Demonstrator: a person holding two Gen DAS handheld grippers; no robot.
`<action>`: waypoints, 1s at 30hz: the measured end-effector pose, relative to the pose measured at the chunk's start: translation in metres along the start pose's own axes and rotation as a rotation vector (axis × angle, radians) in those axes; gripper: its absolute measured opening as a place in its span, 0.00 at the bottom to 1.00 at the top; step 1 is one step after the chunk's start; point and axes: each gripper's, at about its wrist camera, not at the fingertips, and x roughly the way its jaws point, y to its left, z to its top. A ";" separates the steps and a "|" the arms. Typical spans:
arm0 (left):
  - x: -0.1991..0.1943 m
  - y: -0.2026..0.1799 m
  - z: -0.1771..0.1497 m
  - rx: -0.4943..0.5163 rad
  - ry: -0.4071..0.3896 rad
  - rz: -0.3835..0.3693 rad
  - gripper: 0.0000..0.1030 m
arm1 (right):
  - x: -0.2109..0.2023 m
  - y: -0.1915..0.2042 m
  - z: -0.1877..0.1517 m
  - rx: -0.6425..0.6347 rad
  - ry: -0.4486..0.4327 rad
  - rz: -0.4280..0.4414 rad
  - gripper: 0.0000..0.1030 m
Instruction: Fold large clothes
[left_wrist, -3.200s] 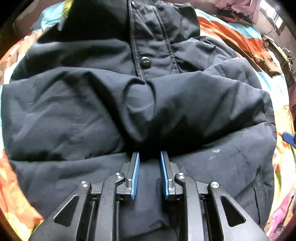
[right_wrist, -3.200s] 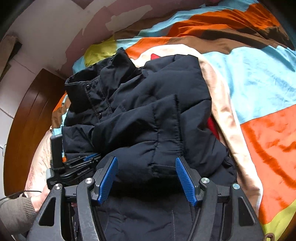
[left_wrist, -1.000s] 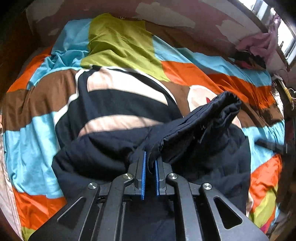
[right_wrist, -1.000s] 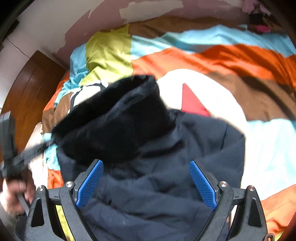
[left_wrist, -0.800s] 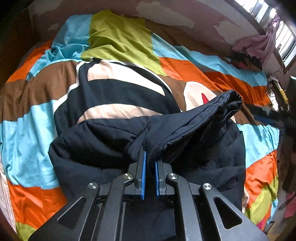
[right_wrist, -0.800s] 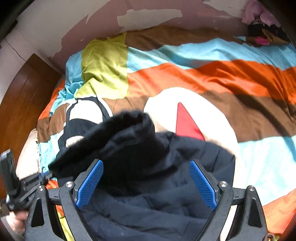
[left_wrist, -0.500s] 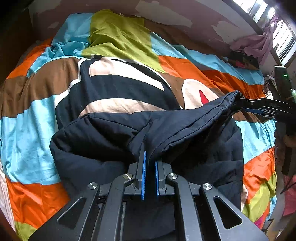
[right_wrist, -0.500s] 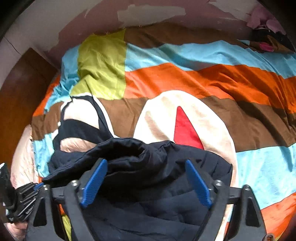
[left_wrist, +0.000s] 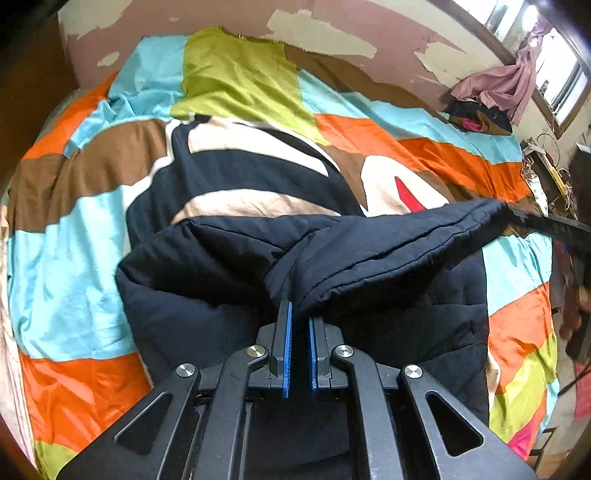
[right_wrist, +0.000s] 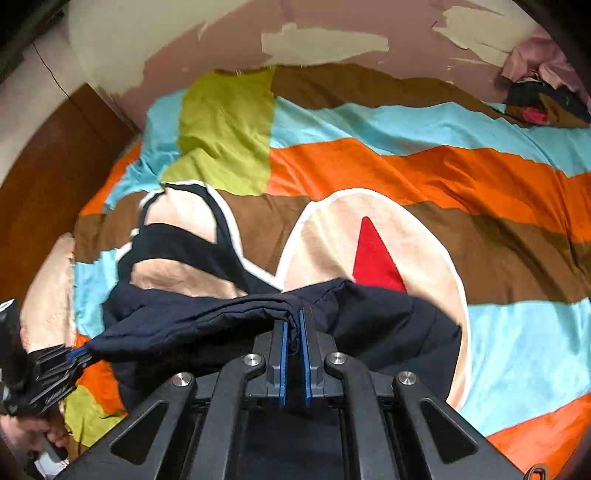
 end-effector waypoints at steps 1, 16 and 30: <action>-0.006 -0.001 -0.003 0.007 -0.013 0.003 0.05 | -0.006 0.002 -0.009 -0.002 -0.010 0.006 0.06; -0.009 0.003 -0.059 0.062 -0.019 0.054 0.04 | -0.016 0.019 -0.122 -0.047 -0.013 -0.033 0.06; 0.001 0.001 -0.083 0.086 -0.046 0.099 0.04 | 0.001 0.007 -0.165 -0.015 0.010 -0.041 0.04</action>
